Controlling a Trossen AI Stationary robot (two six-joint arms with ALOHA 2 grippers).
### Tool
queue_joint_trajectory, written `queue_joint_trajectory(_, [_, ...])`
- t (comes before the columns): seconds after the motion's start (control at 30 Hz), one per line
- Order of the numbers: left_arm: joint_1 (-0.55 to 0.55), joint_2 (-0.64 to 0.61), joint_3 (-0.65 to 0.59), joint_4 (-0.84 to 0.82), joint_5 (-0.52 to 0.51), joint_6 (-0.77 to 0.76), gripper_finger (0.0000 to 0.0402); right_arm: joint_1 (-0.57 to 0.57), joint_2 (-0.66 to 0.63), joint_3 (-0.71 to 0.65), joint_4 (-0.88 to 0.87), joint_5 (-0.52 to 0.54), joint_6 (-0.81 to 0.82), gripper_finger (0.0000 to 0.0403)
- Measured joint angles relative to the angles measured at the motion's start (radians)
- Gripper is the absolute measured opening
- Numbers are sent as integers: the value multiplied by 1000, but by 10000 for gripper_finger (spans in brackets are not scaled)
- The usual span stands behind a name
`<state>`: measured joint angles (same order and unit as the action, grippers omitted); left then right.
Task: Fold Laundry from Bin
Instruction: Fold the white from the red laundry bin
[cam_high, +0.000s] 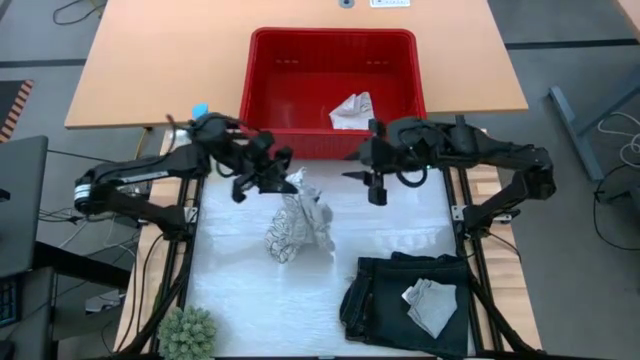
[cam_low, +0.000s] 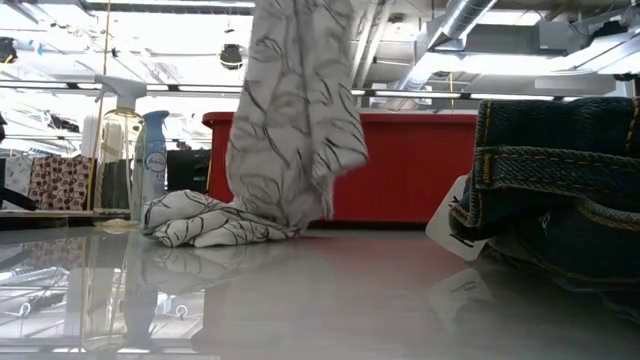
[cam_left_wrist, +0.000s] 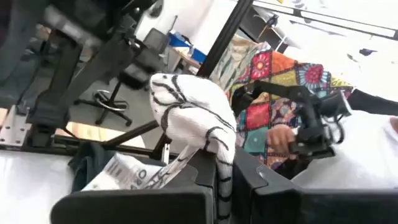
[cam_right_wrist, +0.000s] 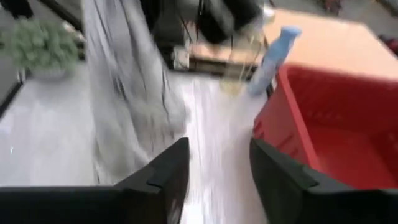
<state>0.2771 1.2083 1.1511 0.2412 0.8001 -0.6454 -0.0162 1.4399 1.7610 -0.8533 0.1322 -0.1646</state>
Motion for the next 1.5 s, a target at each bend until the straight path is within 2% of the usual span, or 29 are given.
queue_joint_trajectory(0.1, [-2,-54,0,-44,-21,-3,0,0,25,-32,-11,-4,-1,217])
queue_joint_trajectory(0.23, [-2,-135,0,-113,-23,-3,0,1,96,-53,16,-62,-43,220])
queue_joint_trajectory(0.37, [-2,-208,0,-190,-26,0,0,-1,159,-53,73,-141,-96,220])
queue_joint_trajectory(0.5, [-2,-265,0,-255,-87,28,0,-15,241,-52,153,-267,-129,220])
queue_joint_trajectory(0.77, [-2,-313,0,-369,-184,81,0,-25,368,-52,389,-480,-125,221])
queue_joint_trajectory(1.1, [-2,-306,0,-420,-226,143,0,-25,381,-52,430,-548,-119,218])
queue_joint_trajectory(1.2, [-2,-306,0,-417,-234,163,0,-25,381,-52,429,-552,-105,204])
queue_joint_trajectory(1.3, [-2,-305,0,-408,-251,164,0,-24,396,-50,433,-555,-104,172])
queue_joint_trajectory(1.4, [-2,-306,0,-400,-265,176,0,-24,423,-52,446,-555,-105,121])
queue_joint_trajectory(1.5, [-2,-305,0,-401,-267,180,0,-24,433,-53,471,-557,-105,51])
